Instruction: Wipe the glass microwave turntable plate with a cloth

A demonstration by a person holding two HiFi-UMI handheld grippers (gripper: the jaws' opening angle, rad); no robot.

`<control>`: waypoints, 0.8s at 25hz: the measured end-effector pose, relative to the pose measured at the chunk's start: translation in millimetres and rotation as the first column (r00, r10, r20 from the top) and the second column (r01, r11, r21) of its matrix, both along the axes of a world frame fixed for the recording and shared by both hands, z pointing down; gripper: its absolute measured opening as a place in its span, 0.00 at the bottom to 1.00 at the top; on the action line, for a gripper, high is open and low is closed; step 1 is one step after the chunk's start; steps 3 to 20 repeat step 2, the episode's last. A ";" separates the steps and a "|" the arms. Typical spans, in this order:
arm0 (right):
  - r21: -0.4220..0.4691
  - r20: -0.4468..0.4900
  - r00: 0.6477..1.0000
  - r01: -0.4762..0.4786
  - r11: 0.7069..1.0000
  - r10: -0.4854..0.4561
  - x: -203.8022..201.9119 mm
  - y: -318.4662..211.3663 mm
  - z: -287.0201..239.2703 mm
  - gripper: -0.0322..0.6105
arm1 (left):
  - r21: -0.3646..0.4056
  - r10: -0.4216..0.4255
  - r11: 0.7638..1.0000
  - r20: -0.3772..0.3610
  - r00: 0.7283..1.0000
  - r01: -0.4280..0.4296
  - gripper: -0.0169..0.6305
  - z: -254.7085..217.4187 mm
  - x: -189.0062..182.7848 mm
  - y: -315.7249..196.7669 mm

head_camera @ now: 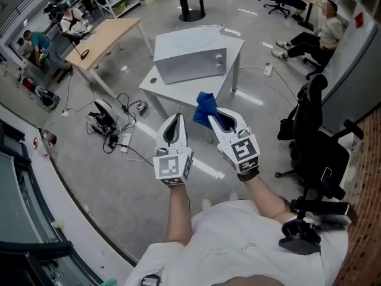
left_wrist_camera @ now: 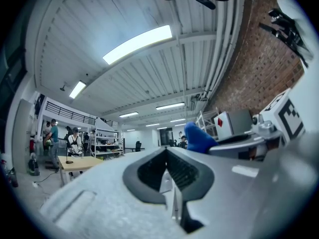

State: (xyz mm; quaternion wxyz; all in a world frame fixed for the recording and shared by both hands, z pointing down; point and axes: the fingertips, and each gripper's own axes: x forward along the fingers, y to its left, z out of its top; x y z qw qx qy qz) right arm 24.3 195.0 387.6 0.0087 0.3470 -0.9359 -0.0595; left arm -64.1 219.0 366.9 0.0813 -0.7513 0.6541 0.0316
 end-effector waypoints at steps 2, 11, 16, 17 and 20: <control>0.001 -0.015 1.000 0.021 1.000 -0.021 -5.0 4.7 -2.8 0.16 | -0.017 -0.020 1.000 -0.021 1.000 0.020 0.03 -2.5 -3.0 7.7; 0.001 -0.015 1.000 0.021 1.000 -0.021 -5.0 4.7 -2.8 0.16 | -0.017 -0.020 1.000 -0.021 1.000 0.020 0.03 -2.5 -3.0 7.7; 0.001 -0.015 1.000 0.021 1.000 -0.021 -5.0 4.7 -2.8 0.16 | -0.017 -0.020 1.000 -0.021 1.000 0.020 0.03 -2.5 -3.0 7.7; 0.001 -0.015 1.000 0.021 1.000 -0.021 -5.0 4.7 -2.8 0.16 | -0.017 -0.020 1.000 -0.021 1.000 0.020 0.03 -2.5 -3.0 7.7; 0.001 -0.015 1.000 0.021 1.000 -0.021 -5.0 4.7 -2.8 0.16 | -0.017 -0.020 1.000 -0.021 1.000 0.020 0.03 -2.5 -3.0 7.7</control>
